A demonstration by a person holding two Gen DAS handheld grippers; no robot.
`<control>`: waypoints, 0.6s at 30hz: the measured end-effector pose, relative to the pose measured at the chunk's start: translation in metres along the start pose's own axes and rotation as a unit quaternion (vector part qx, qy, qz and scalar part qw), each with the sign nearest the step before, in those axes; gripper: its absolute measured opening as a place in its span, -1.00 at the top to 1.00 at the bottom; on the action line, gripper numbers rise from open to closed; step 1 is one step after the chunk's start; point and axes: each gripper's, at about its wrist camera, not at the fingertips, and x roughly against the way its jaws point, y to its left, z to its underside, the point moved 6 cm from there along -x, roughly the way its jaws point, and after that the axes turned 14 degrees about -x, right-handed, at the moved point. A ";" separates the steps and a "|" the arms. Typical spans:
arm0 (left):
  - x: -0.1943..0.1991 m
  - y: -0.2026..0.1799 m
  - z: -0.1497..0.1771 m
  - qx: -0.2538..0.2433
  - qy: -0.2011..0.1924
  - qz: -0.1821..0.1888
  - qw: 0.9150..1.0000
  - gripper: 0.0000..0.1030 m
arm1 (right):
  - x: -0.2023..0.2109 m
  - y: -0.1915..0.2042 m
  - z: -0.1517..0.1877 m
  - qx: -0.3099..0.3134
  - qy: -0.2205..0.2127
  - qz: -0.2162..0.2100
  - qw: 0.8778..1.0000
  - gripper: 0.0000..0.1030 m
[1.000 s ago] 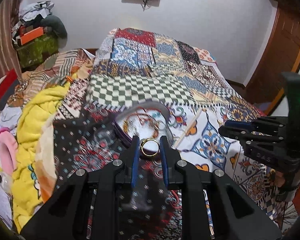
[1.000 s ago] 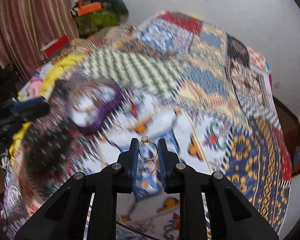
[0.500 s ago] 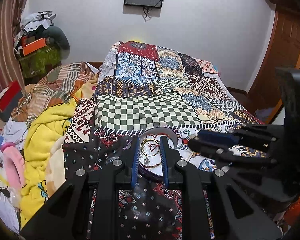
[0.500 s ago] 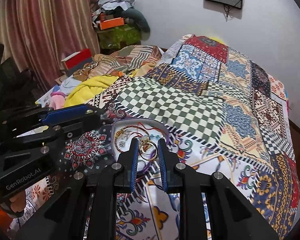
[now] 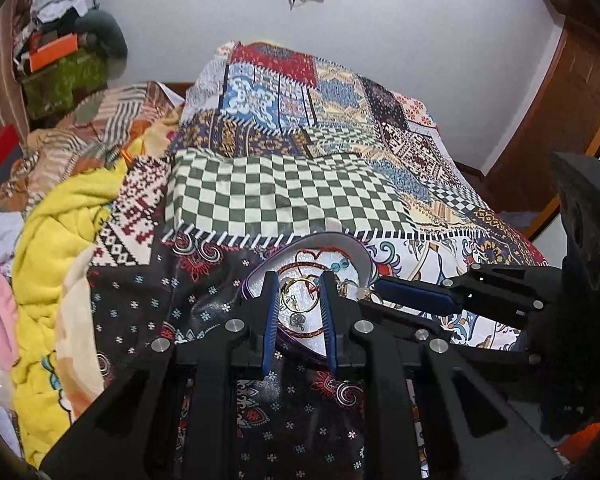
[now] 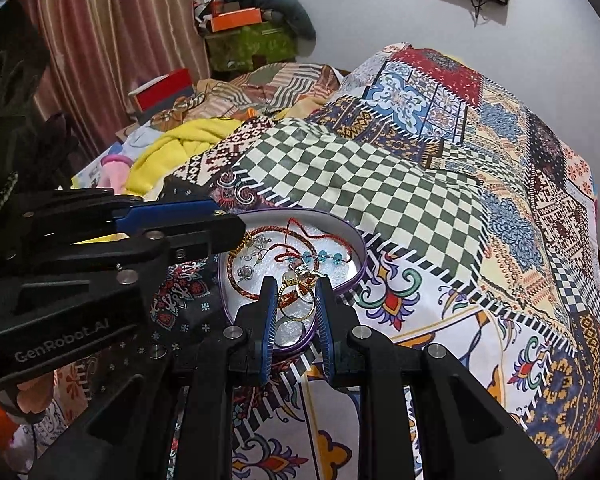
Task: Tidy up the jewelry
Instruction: 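Open the left tool over the tin while the right tool drops its ring in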
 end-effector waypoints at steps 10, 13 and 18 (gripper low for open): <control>-0.005 0.003 -0.002 0.013 0.004 0.016 1.000 0.64 | -0.005 0.001 0.003 0.004 0.013 -0.009 1.000 0.65; 0.005 0.004 -0.006 0.015 -0.006 0.010 1.000 0.64 | -0.003 0.001 0.002 -0.001 0.019 -0.015 1.000 0.64; 0.032 0.001 -0.015 -0.004 -0.026 -0.025 0.999 0.64 | 0.014 -0.004 -0.006 -0.022 0.001 -0.016 1.000 0.62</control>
